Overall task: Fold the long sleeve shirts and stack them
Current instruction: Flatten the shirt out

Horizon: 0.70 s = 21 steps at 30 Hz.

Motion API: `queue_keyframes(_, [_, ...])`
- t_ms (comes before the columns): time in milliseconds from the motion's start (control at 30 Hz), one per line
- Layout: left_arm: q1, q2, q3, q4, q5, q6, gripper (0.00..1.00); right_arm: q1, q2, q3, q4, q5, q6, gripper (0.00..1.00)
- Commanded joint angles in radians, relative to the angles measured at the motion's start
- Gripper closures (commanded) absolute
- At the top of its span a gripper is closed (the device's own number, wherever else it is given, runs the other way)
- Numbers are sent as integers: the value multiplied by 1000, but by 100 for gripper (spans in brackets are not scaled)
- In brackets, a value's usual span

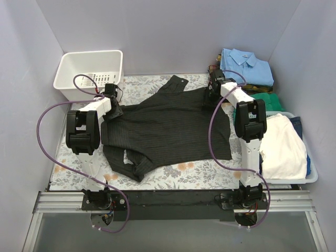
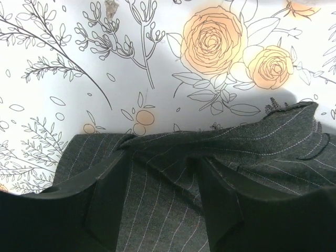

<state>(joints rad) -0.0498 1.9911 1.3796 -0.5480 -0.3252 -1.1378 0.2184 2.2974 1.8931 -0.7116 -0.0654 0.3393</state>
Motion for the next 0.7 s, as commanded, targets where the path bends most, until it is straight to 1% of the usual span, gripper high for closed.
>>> queue_keyframes(0, [10,-43,-21,20,-94,33,48,-7,-61,-159,-46,127,18,50])
queue_keyframes(33, [10,-40,-19,20,-98,33,48,-7,-85,-204,-32,124,12,50])
queue_keyframes(100, [10,-37,-10,22,-110,32,48,-7,-101,-221,-2,130,3,50])
queue_keyframes(233, [11,-54,30,20,-117,18,46,-2,-111,-140,0,110,-20,49])
queue_keyframes(267, [11,-66,36,19,-109,13,44,-1,-122,-108,1,110,-26,47])
queue_keyframes(367, [11,-152,27,10,-66,9,44,-1,-182,-85,3,108,-37,39])
queue_keyframes(433, [11,-201,-8,-12,-37,3,43,-1,-239,-91,-5,113,-36,37])
queue_keyframes(467, [11,-269,-28,-15,-25,0,42,-1,-260,-106,-5,108,-36,36])
queue_keyframes(533, [11,-334,-88,-38,9,-19,40,-1,-321,-161,-5,89,-34,35])
queue_keyframes(567, [10,-365,-112,-47,58,-23,39,-1,-344,-184,-5,81,-34,35])
queue_keyframes(600, [10,-424,-134,-76,80,-46,39,-1,-367,-210,-6,72,-36,35])
queue_keyframes(633, [10,-452,-183,-88,101,-56,39,-1,-407,-265,-6,72,-34,35])
queue_keyframes(667, [8,-477,-207,-99,148,-65,39,4,-429,-291,-3,38,-37,35])
